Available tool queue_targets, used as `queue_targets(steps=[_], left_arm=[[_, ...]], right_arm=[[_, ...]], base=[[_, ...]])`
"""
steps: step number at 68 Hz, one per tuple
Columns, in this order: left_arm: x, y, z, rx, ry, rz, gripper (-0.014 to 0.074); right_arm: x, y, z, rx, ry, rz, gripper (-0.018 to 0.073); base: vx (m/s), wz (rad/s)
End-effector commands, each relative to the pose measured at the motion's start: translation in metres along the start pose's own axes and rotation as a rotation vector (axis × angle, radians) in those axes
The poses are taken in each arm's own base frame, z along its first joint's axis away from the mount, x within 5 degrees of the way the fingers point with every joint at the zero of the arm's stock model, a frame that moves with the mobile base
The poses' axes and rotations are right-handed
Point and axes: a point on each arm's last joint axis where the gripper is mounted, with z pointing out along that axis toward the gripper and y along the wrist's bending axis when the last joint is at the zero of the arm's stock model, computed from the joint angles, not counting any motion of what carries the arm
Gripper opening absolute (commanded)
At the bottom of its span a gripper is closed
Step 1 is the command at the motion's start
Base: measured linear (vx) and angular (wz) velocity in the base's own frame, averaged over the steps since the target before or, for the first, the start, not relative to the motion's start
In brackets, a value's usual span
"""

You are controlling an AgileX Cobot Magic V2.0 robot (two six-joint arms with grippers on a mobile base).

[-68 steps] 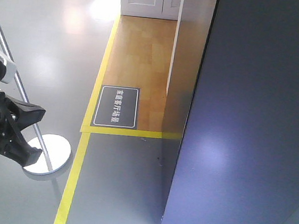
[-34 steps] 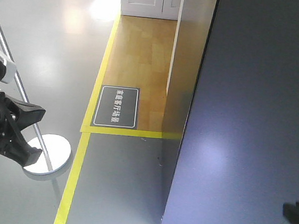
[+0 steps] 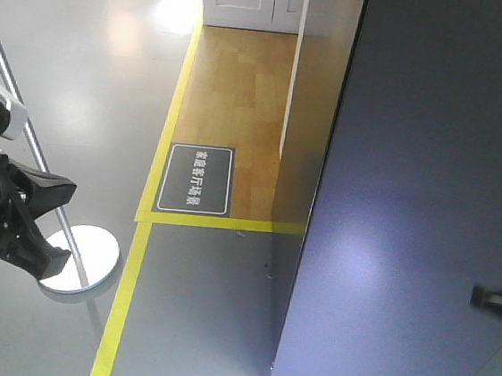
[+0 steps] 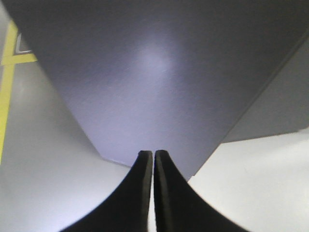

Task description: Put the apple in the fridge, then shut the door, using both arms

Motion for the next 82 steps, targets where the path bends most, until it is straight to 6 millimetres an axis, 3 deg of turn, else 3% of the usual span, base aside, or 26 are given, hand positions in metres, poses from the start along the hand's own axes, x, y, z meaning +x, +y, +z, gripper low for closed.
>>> queue_targets(steps=[1,15,33,55,82], left_arm=[[-0.013,0.002,-0.008,-0.015,-0.098,-0.005,-0.0006],[-0.013,0.002,-0.008,-0.015,-0.098,-0.005,-0.0006],[-0.013,0.002,-0.008,-0.015,-0.098,-0.005,-0.0006],[-0.013,0.002,-0.008,-0.015,-0.098,-0.005,-0.0006],[-0.013,0.002,-0.008,-0.015,-0.098,-0.005,-0.0006]], right_arm=[[-0.034,-0.006,0.002,0.004,-0.081,-0.009,-0.0004],[-0.074,-0.017,0.014,-0.036,-0.004,-0.037,-0.0004],[-0.130,-0.032,-0.001,-0.042,-0.316,-0.036,-0.0003],[-0.172,-0.041,-0.013,0.047,-0.555,-0.016,-0.0003],[-0.209,-0.047,0.038,0.057,-0.545,-0.015,-0.0003]], base=[[0.00,0.00],[0.00,0.00],[0.00,0.00],[0.00,0.00],[0.00,0.00]])
